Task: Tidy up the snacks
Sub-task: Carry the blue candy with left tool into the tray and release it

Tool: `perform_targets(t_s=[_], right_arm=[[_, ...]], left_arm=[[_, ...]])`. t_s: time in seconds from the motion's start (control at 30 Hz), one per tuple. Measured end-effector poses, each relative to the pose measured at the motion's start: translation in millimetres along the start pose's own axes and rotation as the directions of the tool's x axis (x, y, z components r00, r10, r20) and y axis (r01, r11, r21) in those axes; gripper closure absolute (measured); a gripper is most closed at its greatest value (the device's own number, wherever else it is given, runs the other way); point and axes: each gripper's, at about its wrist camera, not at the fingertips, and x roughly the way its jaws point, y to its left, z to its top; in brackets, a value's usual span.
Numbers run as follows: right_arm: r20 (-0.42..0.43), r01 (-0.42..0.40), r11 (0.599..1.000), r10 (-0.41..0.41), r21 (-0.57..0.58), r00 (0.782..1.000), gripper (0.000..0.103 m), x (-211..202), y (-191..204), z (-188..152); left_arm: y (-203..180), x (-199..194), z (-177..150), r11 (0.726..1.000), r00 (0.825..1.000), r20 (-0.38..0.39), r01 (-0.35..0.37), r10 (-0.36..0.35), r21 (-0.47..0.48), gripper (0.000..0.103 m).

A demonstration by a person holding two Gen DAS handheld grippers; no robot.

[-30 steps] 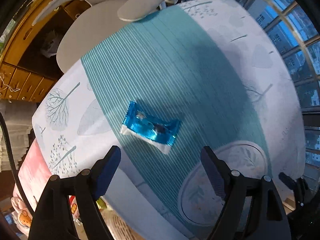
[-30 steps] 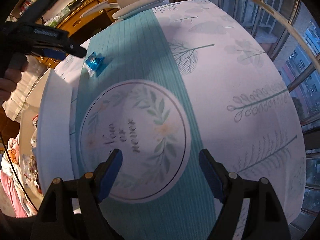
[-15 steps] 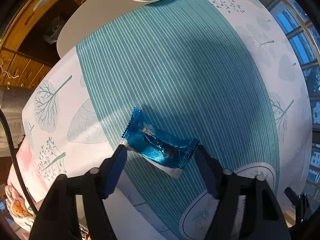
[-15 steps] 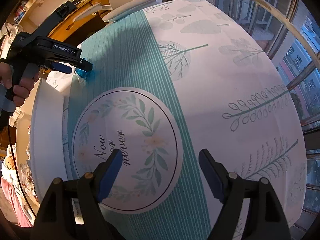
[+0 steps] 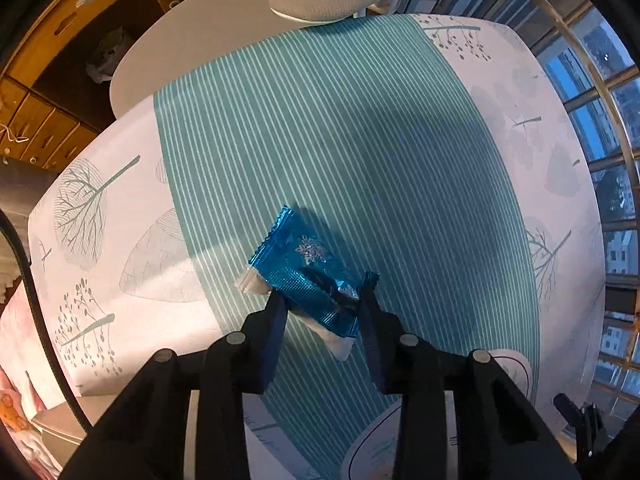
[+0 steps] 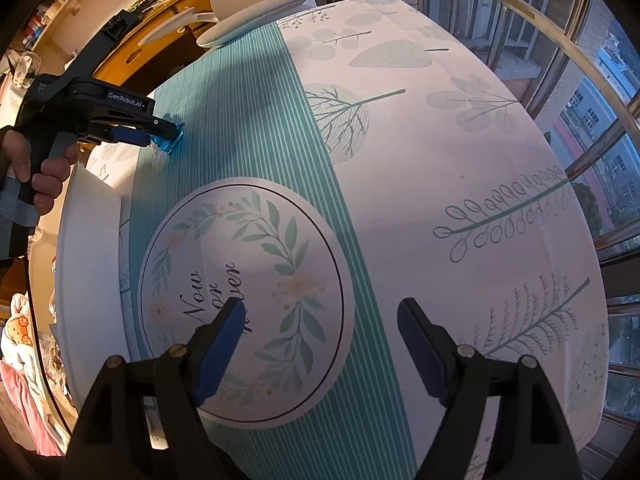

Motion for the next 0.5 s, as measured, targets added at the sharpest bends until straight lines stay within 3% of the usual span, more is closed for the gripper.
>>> perform_targets(t_s=[0.3,0.5], right_arm=[[0.011,0.011,1.0,-0.012,0.006,1.0,0.024,-8.2,-1.9,-1.4],[0.023,0.014,1.0,-0.014,-0.001,1.0,0.024,-16.5,1.2,-1.7]], left_arm=[[-8.3,-3.6,0.9,1.0,1.0,0.03,0.007,-0.006,-0.02,0.071],[-3.0,-28.5,-4.7,0.999,0.997,0.076,0.036,-0.034,-0.027,0.072]])
